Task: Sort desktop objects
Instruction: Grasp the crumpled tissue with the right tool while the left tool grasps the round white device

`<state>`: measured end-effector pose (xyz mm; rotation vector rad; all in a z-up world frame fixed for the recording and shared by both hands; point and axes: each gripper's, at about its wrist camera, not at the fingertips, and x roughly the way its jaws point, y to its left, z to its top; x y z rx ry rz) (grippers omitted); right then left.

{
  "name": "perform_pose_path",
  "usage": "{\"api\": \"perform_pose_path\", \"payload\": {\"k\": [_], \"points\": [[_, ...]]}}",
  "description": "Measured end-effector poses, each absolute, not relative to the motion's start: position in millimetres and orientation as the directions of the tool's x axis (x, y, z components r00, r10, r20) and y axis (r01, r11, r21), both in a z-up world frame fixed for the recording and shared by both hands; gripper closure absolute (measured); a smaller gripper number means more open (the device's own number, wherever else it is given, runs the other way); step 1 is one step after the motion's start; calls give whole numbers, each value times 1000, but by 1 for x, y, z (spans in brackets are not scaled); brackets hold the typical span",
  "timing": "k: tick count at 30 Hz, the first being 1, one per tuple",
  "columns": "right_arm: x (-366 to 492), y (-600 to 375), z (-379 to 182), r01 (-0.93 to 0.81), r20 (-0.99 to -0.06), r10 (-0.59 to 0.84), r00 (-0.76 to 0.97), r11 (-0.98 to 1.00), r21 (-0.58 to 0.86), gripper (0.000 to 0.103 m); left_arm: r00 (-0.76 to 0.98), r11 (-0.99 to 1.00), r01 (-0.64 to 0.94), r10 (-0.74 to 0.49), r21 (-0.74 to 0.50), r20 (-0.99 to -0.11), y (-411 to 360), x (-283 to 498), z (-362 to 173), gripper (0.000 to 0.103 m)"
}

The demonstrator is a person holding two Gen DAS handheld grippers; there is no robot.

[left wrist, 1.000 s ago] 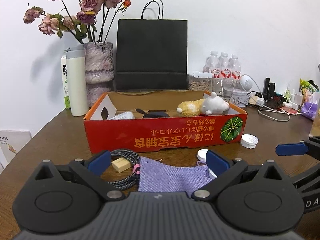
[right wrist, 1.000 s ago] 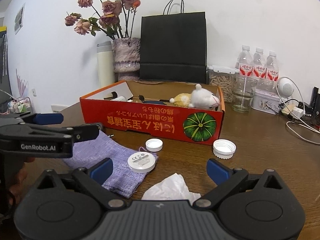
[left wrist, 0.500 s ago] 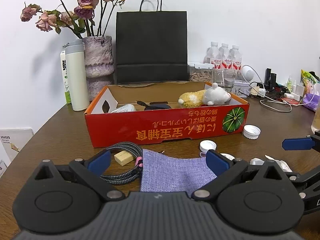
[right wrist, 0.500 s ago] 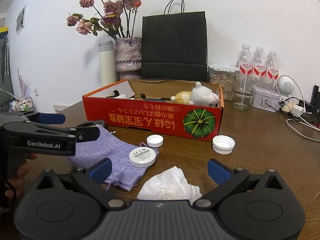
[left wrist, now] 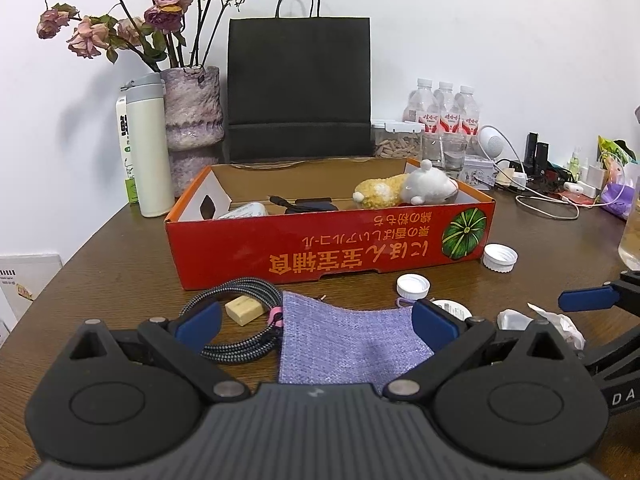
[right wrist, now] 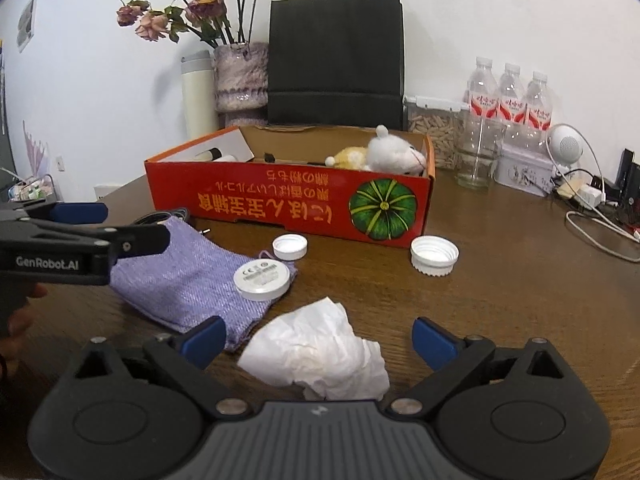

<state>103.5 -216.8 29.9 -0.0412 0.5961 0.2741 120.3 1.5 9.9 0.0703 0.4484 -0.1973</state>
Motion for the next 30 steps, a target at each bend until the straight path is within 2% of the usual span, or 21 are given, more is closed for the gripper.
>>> {"api": "perform_pose_path", "payload": {"k": [2,6,10,13,15,18,30], "points": [[104,-217,29,-270,-562,246,790,962,41,12,881,978,208,-175,28,-439,1,120,10,0],[104,-217,29,-274,-569,253,783,960,49,28,881,978,208,-172,33,-441,0,120,9,0],[106,-218,28,-274,-574,257,778,960,59,39,881,978,207,-171,35,-442,-1,120,8,0],[106,-218,28,-278,-577,263,773,958,65,56,881,978,207,-170,37,-442,-1,120,8,0],[106,-219,29,-282,-577,271,771,957,72,75,882,978,205,-167,41,-441,-1,120,7,0],[103,-222,31,-289,-560,287,778,953,86,83,883,979,202,-163,42,-440,-1,120,7,0],[107,-246,41,-244,-494,277,824,961,131,85,882,972,228,-186,48,-432,-13,118,12,0]]}}
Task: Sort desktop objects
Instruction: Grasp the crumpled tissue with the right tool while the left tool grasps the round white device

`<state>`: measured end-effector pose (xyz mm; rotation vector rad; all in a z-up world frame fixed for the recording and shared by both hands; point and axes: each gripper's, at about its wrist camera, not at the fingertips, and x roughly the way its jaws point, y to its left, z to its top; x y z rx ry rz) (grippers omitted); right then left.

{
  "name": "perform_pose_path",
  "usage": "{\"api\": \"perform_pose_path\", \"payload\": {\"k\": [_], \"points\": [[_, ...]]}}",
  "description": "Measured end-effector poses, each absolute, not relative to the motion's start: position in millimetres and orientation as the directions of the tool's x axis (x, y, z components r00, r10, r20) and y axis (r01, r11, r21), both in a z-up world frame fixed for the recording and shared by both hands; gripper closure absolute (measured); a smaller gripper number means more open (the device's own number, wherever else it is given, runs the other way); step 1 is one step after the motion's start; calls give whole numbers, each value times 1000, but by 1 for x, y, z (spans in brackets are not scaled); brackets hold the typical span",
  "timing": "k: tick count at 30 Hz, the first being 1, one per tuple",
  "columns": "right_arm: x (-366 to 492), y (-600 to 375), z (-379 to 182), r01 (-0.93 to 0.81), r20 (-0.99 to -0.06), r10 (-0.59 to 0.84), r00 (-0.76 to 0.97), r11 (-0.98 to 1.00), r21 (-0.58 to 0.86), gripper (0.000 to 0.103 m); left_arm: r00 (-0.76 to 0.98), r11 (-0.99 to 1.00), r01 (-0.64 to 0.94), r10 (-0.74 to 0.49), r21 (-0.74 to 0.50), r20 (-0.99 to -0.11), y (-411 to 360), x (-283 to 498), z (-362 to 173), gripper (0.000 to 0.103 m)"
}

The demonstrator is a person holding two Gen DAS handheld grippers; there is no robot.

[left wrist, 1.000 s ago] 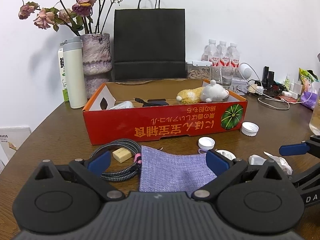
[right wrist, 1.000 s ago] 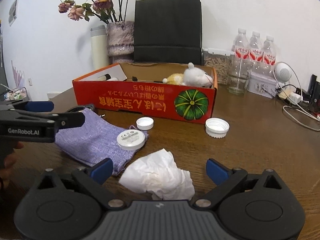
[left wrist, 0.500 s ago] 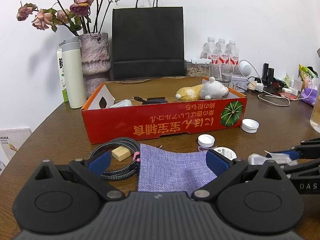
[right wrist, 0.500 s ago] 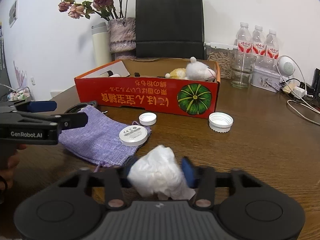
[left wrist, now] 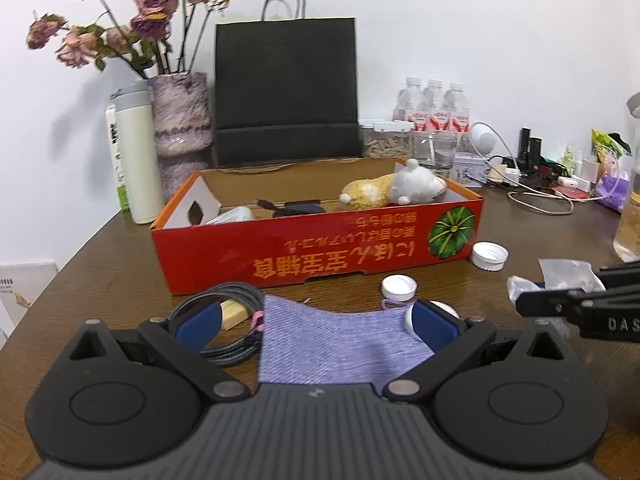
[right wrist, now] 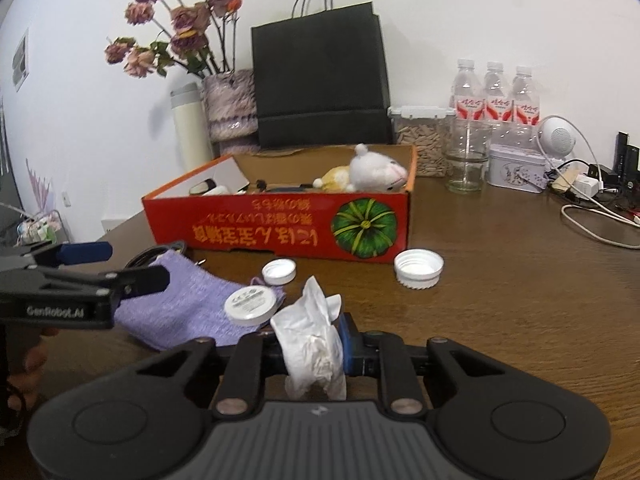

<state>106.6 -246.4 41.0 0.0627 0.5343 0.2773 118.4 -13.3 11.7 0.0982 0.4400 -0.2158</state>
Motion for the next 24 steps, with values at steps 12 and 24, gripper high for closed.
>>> {"api": "perform_pose_path", "payload": {"k": [12,24], "points": [[123,-276,37,-204,-483,234,844,972,115,85,821,951,309,-254,24,-510,-65,142,3,0],[118,-290,38,-193,-462,228,857,973,124,85,775,958,287,-229,5,-589,-85,161,-15,18]]}}
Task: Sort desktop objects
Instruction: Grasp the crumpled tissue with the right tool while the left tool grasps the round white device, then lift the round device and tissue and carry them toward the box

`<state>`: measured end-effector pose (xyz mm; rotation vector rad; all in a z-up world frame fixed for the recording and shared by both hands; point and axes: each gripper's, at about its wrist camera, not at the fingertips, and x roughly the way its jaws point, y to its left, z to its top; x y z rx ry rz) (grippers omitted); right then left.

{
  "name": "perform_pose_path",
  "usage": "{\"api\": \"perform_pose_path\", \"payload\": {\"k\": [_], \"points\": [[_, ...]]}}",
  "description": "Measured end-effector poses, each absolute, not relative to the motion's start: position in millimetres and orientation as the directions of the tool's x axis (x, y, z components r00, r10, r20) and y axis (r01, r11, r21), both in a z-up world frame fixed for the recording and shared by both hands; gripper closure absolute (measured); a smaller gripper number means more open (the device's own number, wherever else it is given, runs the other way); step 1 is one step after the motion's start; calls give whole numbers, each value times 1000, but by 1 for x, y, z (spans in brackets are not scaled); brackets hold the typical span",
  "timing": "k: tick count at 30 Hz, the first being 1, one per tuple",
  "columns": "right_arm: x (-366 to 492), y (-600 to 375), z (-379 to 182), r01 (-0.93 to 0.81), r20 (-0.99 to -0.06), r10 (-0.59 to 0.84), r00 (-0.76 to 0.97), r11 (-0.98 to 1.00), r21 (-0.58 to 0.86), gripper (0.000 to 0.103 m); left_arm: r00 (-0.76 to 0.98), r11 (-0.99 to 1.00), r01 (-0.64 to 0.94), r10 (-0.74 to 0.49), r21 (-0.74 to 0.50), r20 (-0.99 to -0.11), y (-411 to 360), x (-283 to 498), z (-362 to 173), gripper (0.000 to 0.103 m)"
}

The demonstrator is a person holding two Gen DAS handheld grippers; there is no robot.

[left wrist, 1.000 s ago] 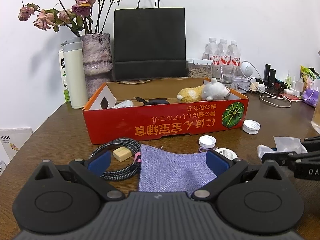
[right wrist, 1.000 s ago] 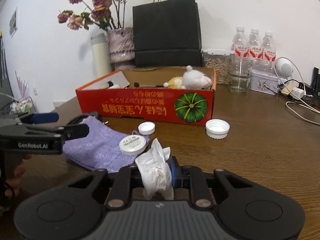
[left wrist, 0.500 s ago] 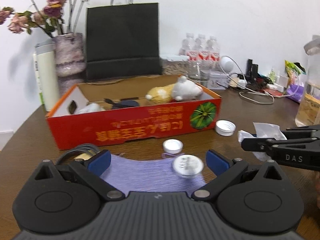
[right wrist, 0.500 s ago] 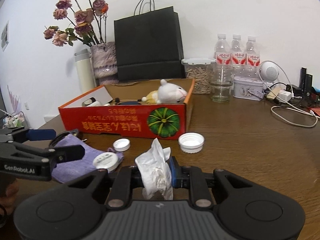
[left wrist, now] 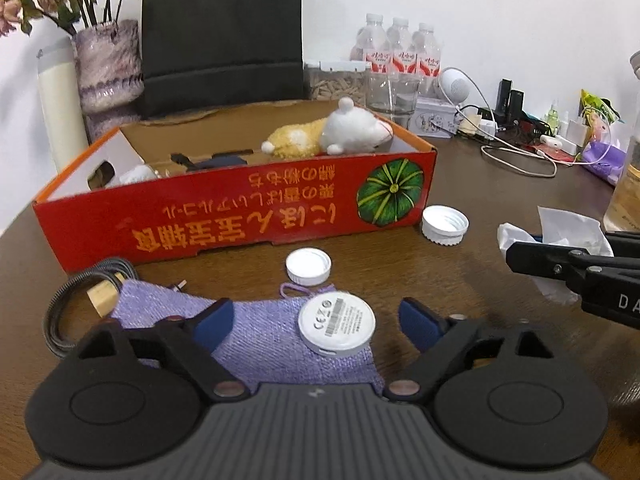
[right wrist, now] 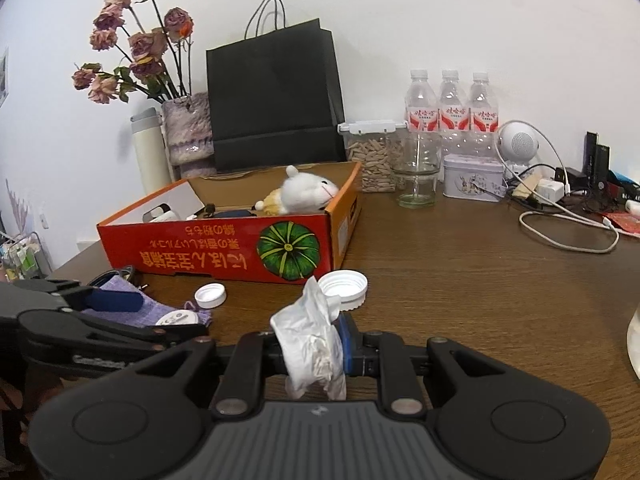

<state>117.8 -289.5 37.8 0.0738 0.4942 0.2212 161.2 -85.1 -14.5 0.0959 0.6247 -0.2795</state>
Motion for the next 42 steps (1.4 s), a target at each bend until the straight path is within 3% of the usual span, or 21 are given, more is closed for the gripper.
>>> {"api": "perform_pose_path", "payload": {"k": [7,18,24,42], "points": [[116,-287,39,-189,-457,221,862,975,115,85,766,960,278,-232,-17,-600,-85,162,-16,36],[112,-287,42,-190,-442,223,869,975,118,85,770,965,263,-208,3,-603,-90,162,-16,39],[111,-287,43,-192,-437,226,871,974,120,85,774,965,261,-219,-15,-594,-87,162,-15,63],[112,-292,43,-176,-430,216,877,975,133,85,804,971,237,-213,-30,-554,-84,152,-7,63]]}}
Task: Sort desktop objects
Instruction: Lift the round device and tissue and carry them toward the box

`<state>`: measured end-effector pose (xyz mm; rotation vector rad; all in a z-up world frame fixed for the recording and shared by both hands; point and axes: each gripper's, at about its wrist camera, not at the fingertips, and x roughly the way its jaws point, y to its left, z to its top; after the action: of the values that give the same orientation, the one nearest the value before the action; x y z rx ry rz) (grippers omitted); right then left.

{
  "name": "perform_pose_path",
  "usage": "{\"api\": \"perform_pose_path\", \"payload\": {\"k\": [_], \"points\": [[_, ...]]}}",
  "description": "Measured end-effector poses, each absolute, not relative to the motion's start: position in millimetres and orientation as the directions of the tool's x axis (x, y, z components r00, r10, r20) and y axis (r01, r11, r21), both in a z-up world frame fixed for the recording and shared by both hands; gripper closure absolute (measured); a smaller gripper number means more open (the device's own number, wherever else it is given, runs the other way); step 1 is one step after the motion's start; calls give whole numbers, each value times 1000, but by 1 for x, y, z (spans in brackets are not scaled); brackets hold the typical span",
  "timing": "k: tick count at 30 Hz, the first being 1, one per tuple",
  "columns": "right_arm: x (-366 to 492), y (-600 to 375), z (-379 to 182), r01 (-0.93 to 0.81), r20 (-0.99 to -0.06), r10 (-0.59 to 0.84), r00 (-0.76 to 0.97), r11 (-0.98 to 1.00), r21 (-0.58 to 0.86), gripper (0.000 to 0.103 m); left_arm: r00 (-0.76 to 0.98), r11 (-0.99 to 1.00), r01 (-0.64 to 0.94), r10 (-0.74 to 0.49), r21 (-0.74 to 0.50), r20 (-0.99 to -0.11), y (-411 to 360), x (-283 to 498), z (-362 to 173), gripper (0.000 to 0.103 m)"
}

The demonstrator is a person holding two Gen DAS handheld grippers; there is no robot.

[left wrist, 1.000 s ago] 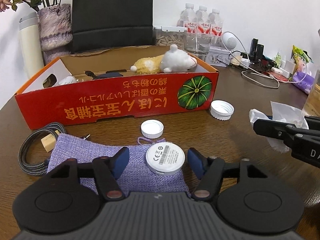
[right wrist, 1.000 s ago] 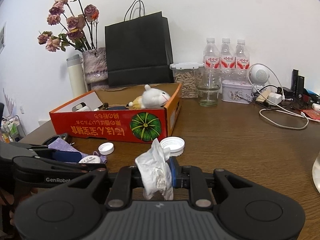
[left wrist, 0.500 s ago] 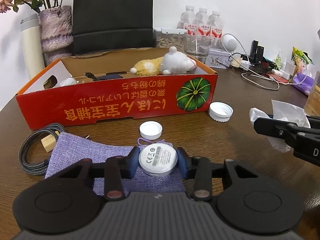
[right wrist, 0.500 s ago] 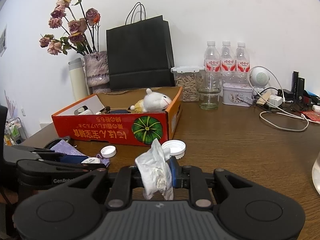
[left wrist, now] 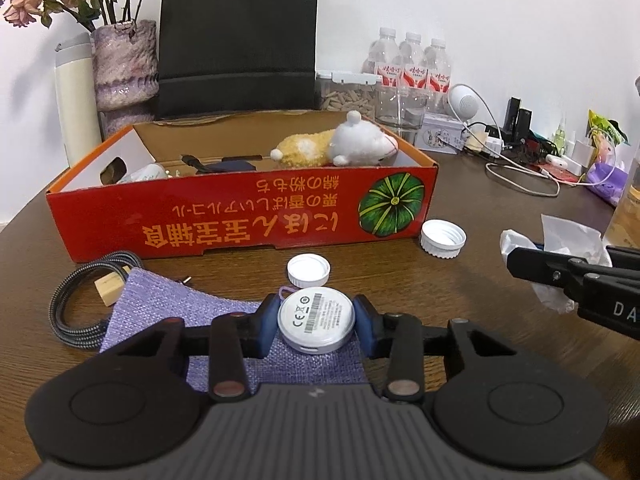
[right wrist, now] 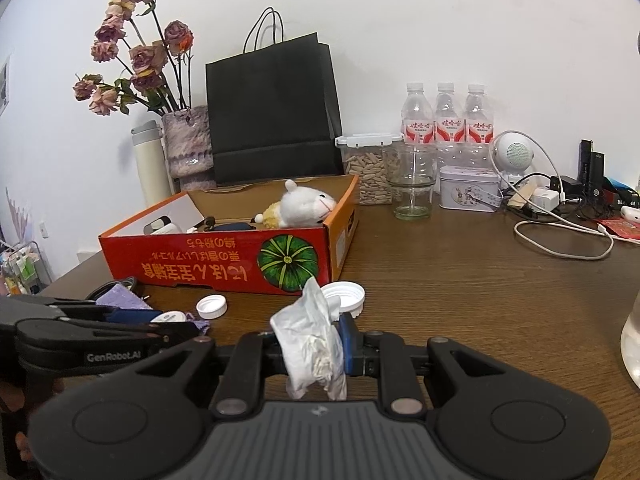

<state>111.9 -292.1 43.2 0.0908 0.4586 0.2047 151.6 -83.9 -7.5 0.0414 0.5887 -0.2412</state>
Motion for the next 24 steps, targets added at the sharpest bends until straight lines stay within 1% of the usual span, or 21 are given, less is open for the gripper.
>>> {"api": "perform_pose_path", "payload": {"k": [13,19,24], "points": [[104,-293,47,-142,-392,181,902,982,126,85,838,975,215,-217,-63,-501,-72,138,8,63],[93,-287,60,-153,-327,198,924,976,156,85,853,972,218,-234,-90,-467,-64,132,19,63],[93,-278,75,-183,-276,231,933,965,189,85,876,970,223,-244,-99,-416,-54,127,38,63]]}}
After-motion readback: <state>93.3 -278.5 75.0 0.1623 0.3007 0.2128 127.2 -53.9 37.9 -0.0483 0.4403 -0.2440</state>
